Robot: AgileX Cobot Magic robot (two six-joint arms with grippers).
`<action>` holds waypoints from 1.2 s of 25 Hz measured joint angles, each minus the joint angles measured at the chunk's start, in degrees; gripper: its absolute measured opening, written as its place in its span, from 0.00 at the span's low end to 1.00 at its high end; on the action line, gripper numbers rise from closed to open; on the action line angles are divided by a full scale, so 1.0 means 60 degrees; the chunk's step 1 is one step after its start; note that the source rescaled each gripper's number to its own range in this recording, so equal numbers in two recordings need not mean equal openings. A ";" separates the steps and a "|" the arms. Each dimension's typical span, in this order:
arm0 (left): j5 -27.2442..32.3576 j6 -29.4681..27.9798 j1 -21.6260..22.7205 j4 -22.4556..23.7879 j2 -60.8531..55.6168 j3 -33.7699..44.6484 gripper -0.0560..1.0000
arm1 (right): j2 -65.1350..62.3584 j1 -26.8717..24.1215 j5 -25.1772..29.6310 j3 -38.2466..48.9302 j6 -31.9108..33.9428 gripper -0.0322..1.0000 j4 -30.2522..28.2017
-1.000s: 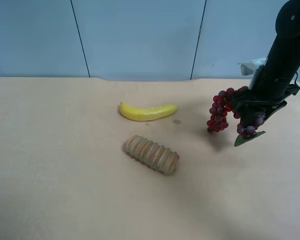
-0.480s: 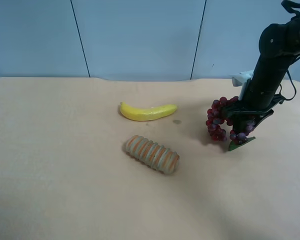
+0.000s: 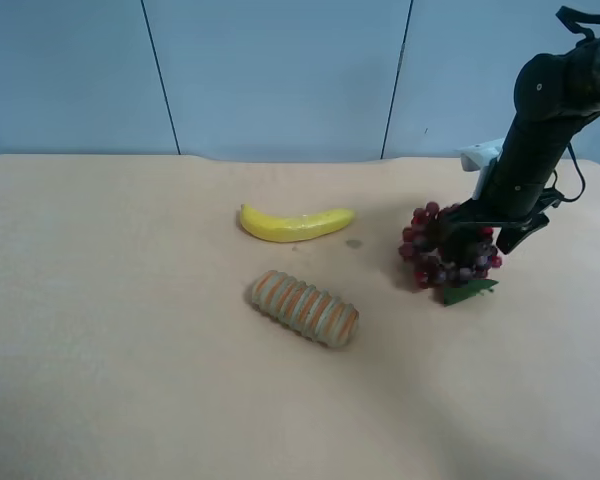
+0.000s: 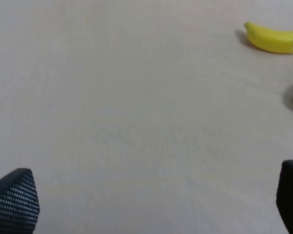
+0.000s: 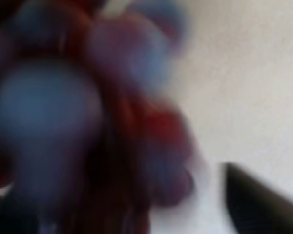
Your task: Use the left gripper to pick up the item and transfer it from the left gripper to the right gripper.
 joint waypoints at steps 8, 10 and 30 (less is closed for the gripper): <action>-0.0017 -0.0010 0.0000 0.0000 0.0000 0.0000 1.00 | -0.0074 0.0000 0.0364 -0.0056 0.0063 0.99 0.0036; -0.0017 -0.0010 0.0000 0.0000 0.0000 0.0000 1.00 | -0.0286 0.0000 0.0678 -0.0229 0.0095 0.99 0.0132; -0.0017 -0.0011 0.0000 0.0000 0.0000 0.0000 1.00 | -0.6224 -0.0010 0.3199 -0.1089 0.0449 0.99 0.0366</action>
